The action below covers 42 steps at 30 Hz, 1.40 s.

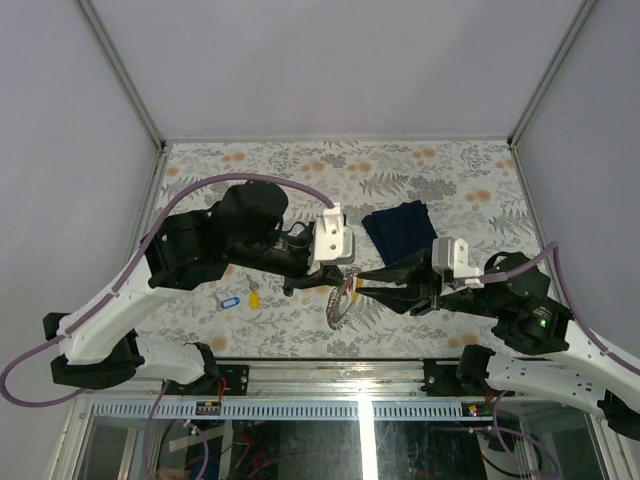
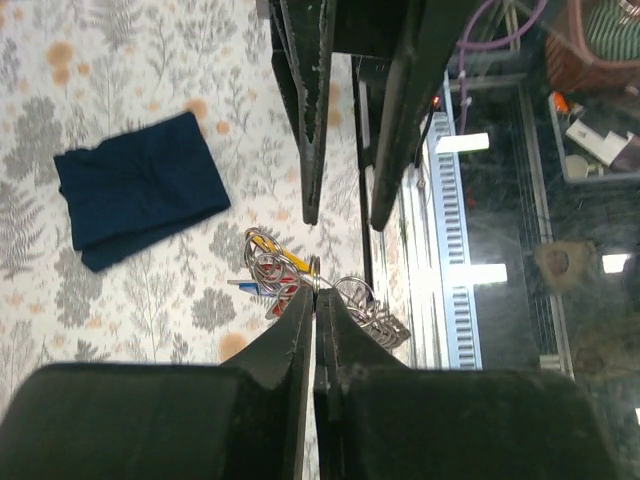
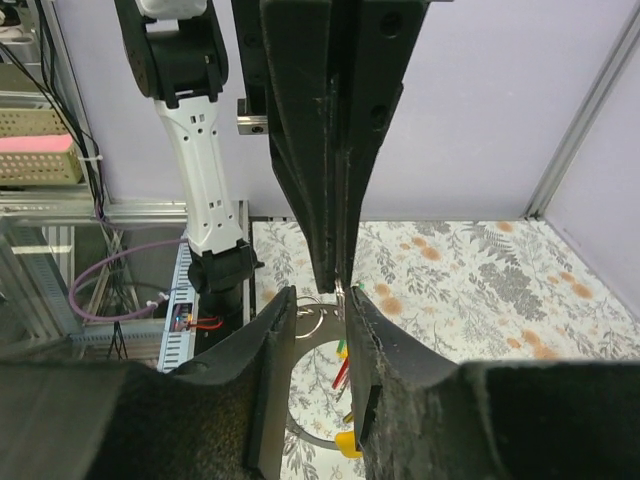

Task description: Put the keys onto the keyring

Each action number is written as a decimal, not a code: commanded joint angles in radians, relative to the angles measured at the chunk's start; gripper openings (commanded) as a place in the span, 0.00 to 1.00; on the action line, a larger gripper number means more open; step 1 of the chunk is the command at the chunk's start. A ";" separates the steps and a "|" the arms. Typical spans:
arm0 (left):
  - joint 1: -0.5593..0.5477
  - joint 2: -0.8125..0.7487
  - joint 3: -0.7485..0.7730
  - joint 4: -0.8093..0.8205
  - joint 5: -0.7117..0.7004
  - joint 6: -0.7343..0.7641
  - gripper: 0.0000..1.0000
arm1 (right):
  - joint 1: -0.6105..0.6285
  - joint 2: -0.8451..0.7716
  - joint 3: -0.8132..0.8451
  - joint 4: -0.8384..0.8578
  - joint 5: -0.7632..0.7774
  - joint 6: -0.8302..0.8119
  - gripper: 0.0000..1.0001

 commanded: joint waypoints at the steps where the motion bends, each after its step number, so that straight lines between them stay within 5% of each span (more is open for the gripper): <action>1: -0.003 0.076 0.135 -0.205 -0.077 0.039 0.00 | 0.000 0.024 0.040 0.006 0.012 0.005 0.33; 23: -0.007 0.096 0.169 -0.234 -0.045 0.076 0.00 | 0.000 0.144 0.055 0.007 -0.062 0.003 0.34; 39: -0.007 0.053 0.132 -0.184 -0.005 0.089 0.01 | 0.000 0.143 0.068 -0.007 -0.049 0.005 0.00; 42: -0.008 0.001 0.071 -0.107 0.017 0.093 0.12 | 0.000 0.125 0.071 -0.004 -0.059 -0.002 0.00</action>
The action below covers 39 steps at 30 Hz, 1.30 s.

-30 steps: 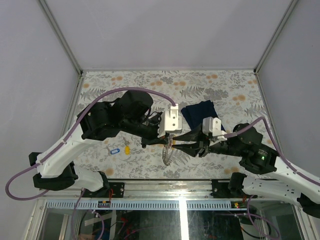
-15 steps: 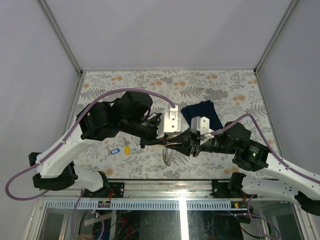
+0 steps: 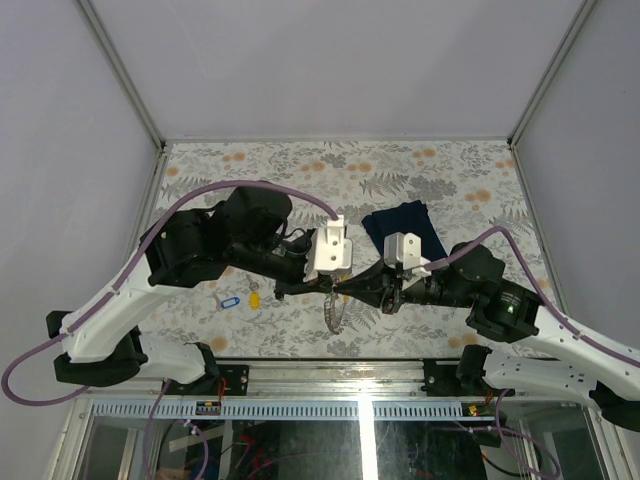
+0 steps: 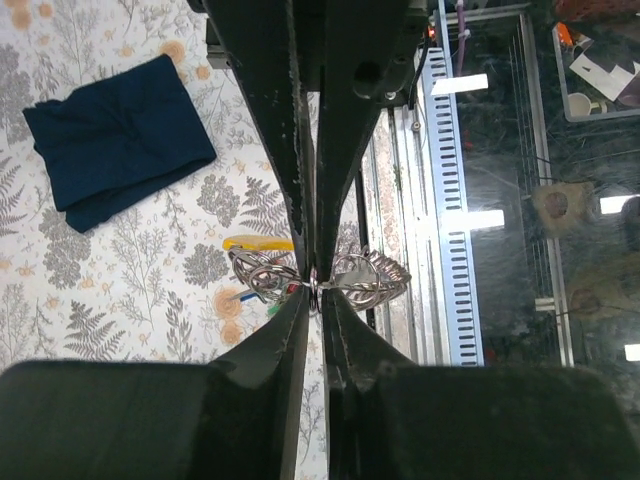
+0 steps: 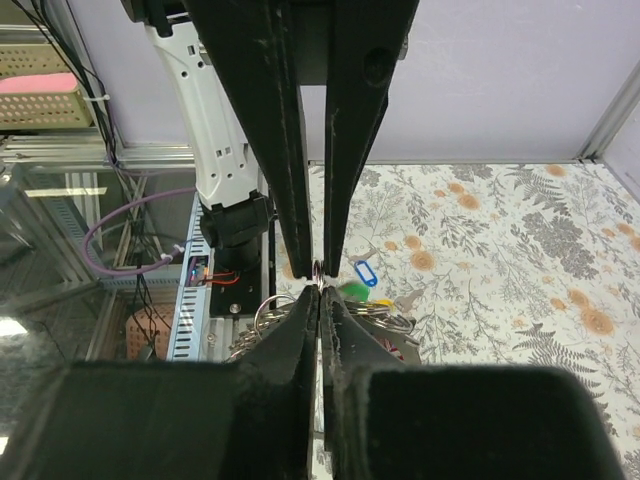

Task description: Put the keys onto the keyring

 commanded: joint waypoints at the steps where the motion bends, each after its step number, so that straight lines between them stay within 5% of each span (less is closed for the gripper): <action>1: -0.005 -0.103 -0.086 0.163 0.061 0.014 0.15 | 0.000 -0.029 0.058 0.035 -0.020 -0.001 0.00; 8: -0.005 -0.312 -0.379 0.539 0.127 -0.019 0.32 | 0.000 -0.089 0.052 0.113 -0.106 0.017 0.00; 19: -0.006 -0.489 -0.724 1.127 0.142 -0.188 0.34 | 0.000 -0.129 0.012 0.253 -0.138 0.063 0.00; 25: -0.005 -0.513 -0.784 1.171 0.032 -0.255 0.35 | 0.001 -0.141 0.008 0.193 -0.038 0.055 0.00; 33: 0.020 -0.523 -0.833 1.063 -0.315 -0.371 0.45 | 0.000 -0.144 0.005 -0.036 0.219 0.010 0.00; 39: 0.328 -0.538 -0.954 1.117 -0.231 -0.509 0.59 | 0.000 -0.122 -0.010 -0.211 0.294 0.002 0.00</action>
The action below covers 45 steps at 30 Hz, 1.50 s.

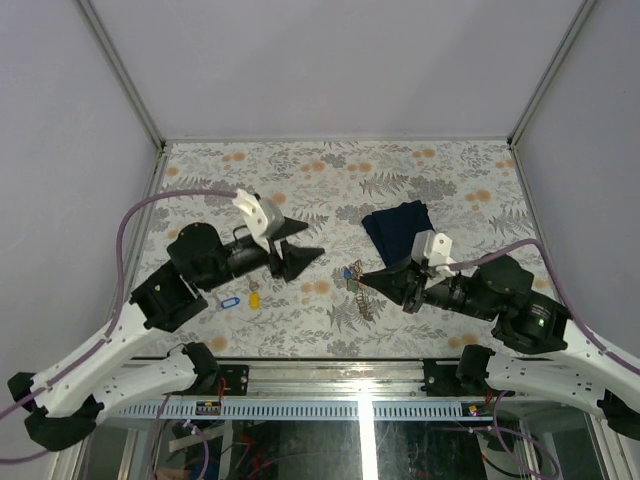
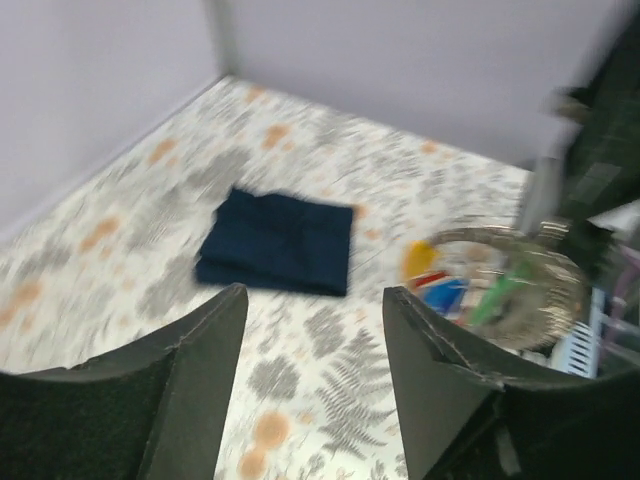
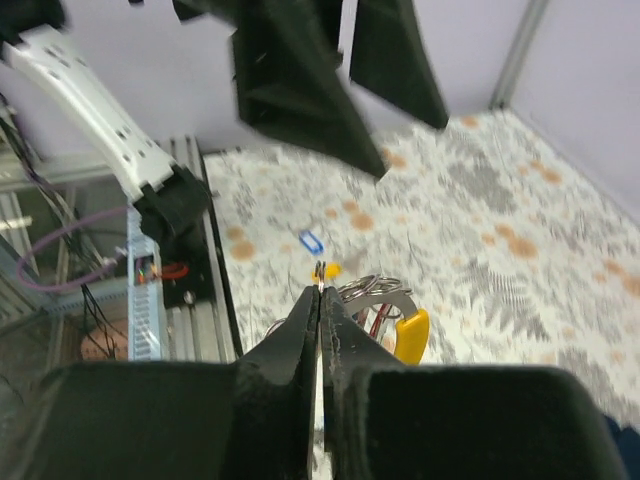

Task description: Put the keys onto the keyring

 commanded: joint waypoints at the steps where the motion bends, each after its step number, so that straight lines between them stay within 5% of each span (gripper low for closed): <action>1: 0.242 -0.006 -0.076 0.059 0.008 -0.155 0.62 | 0.000 0.025 0.007 -0.144 0.115 -0.017 0.00; 5: 0.434 0.027 -0.107 0.028 0.045 -0.212 0.78 | 0.000 0.080 -0.001 -0.253 0.156 -0.003 0.00; 10: 0.466 0.030 -0.137 -0.003 0.023 -0.220 0.99 | 0.000 0.178 -0.022 -0.324 0.206 -0.004 0.00; 33: 0.469 0.002 -0.151 -0.192 -0.304 -0.487 1.00 | -0.100 0.791 0.093 -0.131 0.183 -0.121 0.06; 38: 0.484 -0.016 -0.212 -0.159 -0.317 -0.460 1.00 | -0.163 0.872 0.119 -0.016 0.136 -0.122 0.16; 45: 0.511 0.069 -0.191 -0.221 -0.336 -0.465 1.00 | -0.227 0.822 0.099 0.090 0.046 -0.006 0.66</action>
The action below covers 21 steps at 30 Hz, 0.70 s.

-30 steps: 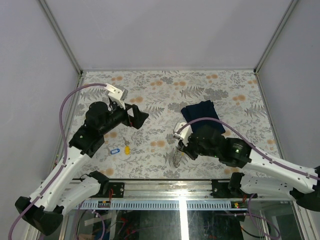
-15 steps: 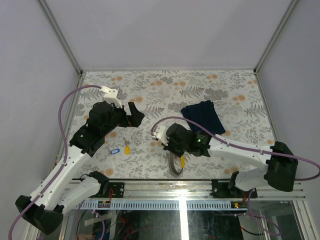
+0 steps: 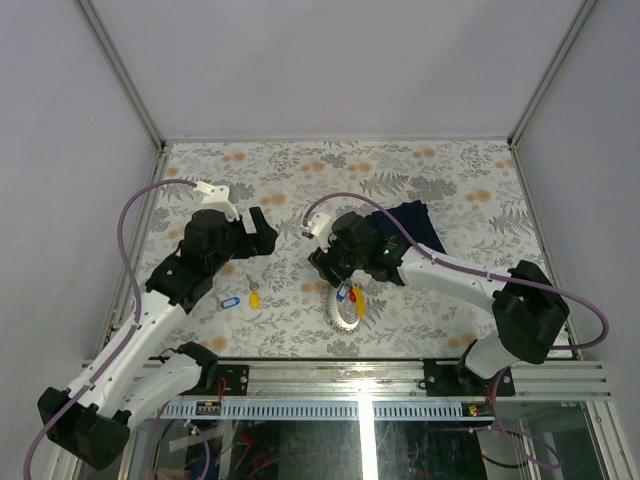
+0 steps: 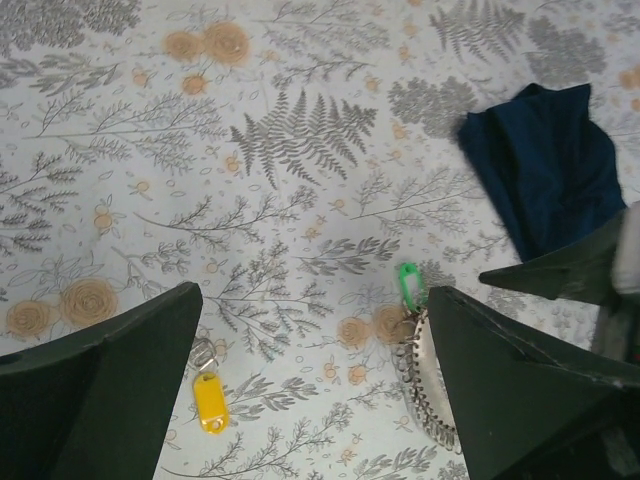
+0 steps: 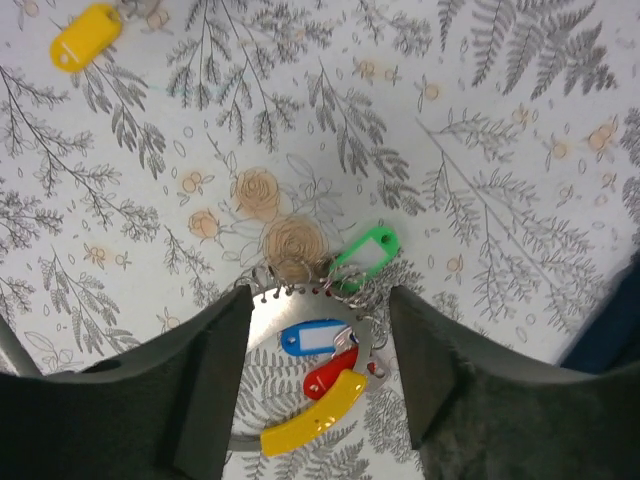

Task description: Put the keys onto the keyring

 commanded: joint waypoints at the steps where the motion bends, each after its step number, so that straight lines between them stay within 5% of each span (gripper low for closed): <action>1: 0.016 0.035 0.024 -0.010 -0.047 -0.012 1.00 | -0.022 -0.100 -0.024 0.161 -0.053 0.107 0.70; 5: 0.016 0.067 0.067 -0.056 -0.076 -0.063 1.00 | -0.025 -0.246 -0.086 0.163 0.033 0.262 0.80; 7: 0.016 0.079 0.092 -0.095 -0.105 -0.074 1.00 | -0.024 -0.323 -0.104 0.122 0.064 0.306 1.00; 14: 0.016 -0.014 0.043 -0.107 -0.160 -0.054 1.00 | -0.025 -0.580 -0.085 -0.145 0.172 0.292 0.99; 21: 0.016 -0.222 -0.033 -0.109 -0.174 -0.022 1.00 | -0.024 -0.916 -0.157 -0.217 0.357 0.297 0.99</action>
